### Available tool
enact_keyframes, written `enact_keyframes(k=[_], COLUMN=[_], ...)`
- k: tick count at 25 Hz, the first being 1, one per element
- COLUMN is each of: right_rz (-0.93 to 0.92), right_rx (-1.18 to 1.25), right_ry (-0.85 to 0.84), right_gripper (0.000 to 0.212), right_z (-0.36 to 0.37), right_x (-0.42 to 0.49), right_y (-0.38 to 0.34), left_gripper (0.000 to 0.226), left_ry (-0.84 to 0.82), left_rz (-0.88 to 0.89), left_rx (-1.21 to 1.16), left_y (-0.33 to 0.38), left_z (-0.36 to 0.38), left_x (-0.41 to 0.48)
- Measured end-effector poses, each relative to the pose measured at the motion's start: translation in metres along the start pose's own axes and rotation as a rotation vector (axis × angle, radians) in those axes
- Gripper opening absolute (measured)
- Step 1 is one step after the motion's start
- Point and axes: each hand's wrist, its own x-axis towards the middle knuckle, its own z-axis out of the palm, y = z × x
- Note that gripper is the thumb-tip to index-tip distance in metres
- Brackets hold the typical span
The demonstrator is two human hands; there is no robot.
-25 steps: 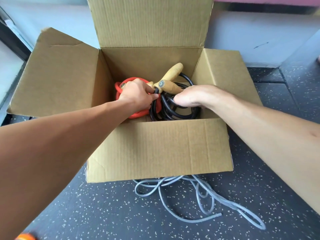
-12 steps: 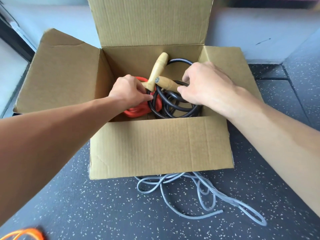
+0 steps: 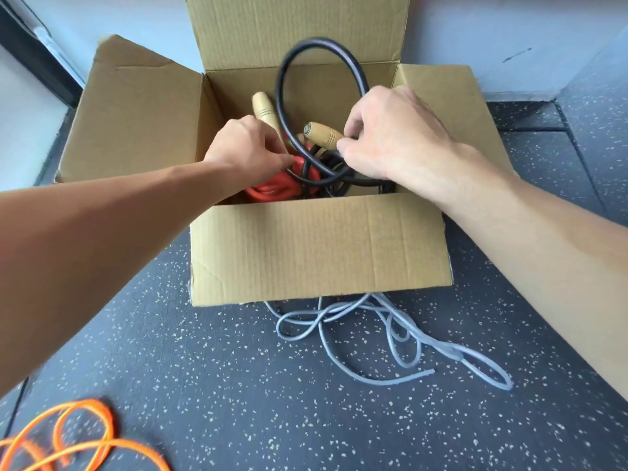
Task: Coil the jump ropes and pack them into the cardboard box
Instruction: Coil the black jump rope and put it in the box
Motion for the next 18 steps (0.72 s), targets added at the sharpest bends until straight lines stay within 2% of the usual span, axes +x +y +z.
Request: enact_keyframes(k=[2,4,5,8,10,13,18], right_rz=[-0.021,-0.026,0.002,0.053,0.010,0.052,0.030], right_rx=[-0.073,-0.168,-0.220,-0.328,-0.350,-0.318,-0.315], right_ry=[0.007,-0.012,-0.049,-0.230,-0.258,-0.279,-0.223], right_gripper=[0.032,0.027,0.023,0.036,0.027,0.012,0.036], right_z=[0.002,0.007,0.013,0.022,0.022,0.024,0.050], right_x=[-0.005,-0.009,-0.007,-0.003,0.008,0.020,0.039], right_y=[0.002,0.006,0.010,0.024,0.030,0.038,0.041], left_gripper=[0.016,0.011,0.012,0.021,0.027,0.046,0.065], left_ry=[0.018,0.027,0.023,-0.014,-0.017,-0.019,-0.088], left_rz=[0.023,0.020,0.013,-0.020,-0.042,-0.055,-0.080], left_rx=[-0.008,-0.010,-0.014,-0.020,-0.039,-0.050,0.035], left_y=[0.001,0.002,0.002,0.003,0.004,0.009,0.018], left_z=[-0.004,-0.005,-0.006,-0.008,-0.009,-0.001,0.017], left_x=[-0.012,-0.028,-0.035,-0.051,-0.049,-0.036,-0.010])
